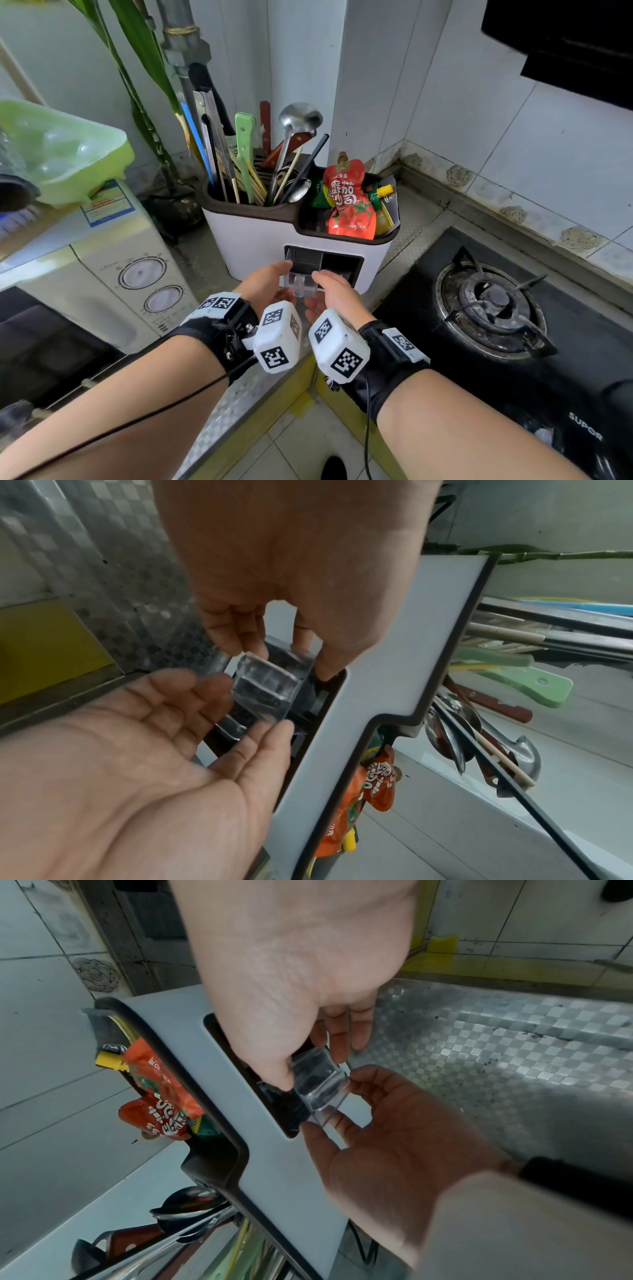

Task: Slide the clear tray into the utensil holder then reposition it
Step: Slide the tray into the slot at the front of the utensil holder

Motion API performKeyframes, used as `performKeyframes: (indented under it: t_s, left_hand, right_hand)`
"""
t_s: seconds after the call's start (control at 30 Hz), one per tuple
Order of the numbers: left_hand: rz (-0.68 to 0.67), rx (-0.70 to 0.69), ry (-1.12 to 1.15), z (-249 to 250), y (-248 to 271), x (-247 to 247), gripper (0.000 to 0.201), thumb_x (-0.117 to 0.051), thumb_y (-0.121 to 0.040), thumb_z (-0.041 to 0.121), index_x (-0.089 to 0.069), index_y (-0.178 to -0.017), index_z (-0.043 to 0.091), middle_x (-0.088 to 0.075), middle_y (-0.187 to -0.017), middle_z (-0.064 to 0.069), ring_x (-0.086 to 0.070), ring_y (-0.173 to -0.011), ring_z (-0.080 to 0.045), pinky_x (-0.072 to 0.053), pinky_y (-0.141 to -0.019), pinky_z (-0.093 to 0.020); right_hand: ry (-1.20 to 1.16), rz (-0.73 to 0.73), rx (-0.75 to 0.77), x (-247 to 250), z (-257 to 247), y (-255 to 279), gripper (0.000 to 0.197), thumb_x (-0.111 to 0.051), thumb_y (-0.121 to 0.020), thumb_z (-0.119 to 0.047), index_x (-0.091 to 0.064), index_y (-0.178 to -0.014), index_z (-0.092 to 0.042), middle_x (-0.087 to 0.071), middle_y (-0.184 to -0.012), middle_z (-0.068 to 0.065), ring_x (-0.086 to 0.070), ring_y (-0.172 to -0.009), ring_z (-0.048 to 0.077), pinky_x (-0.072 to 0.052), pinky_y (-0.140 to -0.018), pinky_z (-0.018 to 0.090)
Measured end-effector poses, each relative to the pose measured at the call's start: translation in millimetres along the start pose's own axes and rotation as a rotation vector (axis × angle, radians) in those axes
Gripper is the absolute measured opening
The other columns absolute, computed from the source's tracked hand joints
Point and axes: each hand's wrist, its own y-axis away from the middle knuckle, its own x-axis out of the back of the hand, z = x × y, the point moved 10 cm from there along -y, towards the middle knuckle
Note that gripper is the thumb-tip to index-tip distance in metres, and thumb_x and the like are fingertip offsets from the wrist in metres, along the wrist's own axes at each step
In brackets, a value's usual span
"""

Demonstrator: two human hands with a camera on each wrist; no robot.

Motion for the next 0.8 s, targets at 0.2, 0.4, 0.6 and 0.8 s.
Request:
performKeyframes:
  t_s: [0.2, 0.4, 0.6, 0.8]
  left_hand:
    - [0.006, -0.014, 0.064, 4, -11, -5, 0.034, -0.067, -0.084, 0.036, -0.057, -0.105, 0.011, -0.06, -0.069, -0.009, -0.058, -0.059, -0.02, -0.049, -0.072, -0.034]
    - [0.005, -0.03, 0.067, 10, -15, -13, 0.027, -0.057, -0.094, 0.035, -0.055, -0.076, 0.015, -0.057, -0.068, -0.001, -0.053, -0.06, -0.013, -0.042, -0.059, -0.028]
    - [-0.002, -0.074, 0.071, 18, -16, -12, 0.024, -0.051, -0.097, 0.033, -0.058, -0.081, 0.017, -0.059, -0.081, 0.001, -0.055, -0.07, -0.012, -0.043, -0.063, -0.024]
    - [-0.002, -0.097, 0.067, 23, -8, -11, 0.024, -0.053, -0.094, 0.037, -0.059, -0.081, 0.018, -0.06, -0.087, 0.001, -0.056, -0.071, -0.012, -0.045, -0.066, -0.025]
  right_hand:
    - [-0.066, 0.016, -0.06, 8, -1, 3, 0.015, -0.062, -0.089, -0.024, -0.062, -0.078, -0.015, -0.067, -0.081, 0.004, -0.066, -0.074, 0.02, -0.053, -0.091, 0.042]
    - [-0.162, -0.041, -0.053, -7, -4, 2, 0.02, -0.057, -0.09, -0.029, -0.07, -0.091, -0.014, -0.073, -0.106, 0.004, -0.067, -0.088, 0.022, -0.05, -0.102, 0.043]
    - [-0.165, -0.037, -0.039, -9, -18, 4, 0.025, -0.059, -0.088, -0.027, -0.069, -0.109, -0.017, -0.067, -0.109, -0.001, -0.066, -0.089, 0.019, -0.05, -0.103, 0.042]
    - [-0.164, -0.031, -0.046, -7, -21, 3, 0.024, -0.055, -0.091, -0.026, -0.063, -0.113, -0.02, -0.061, -0.105, 0.0, -0.066, -0.088, 0.019, -0.049, -0.1, 0.043]
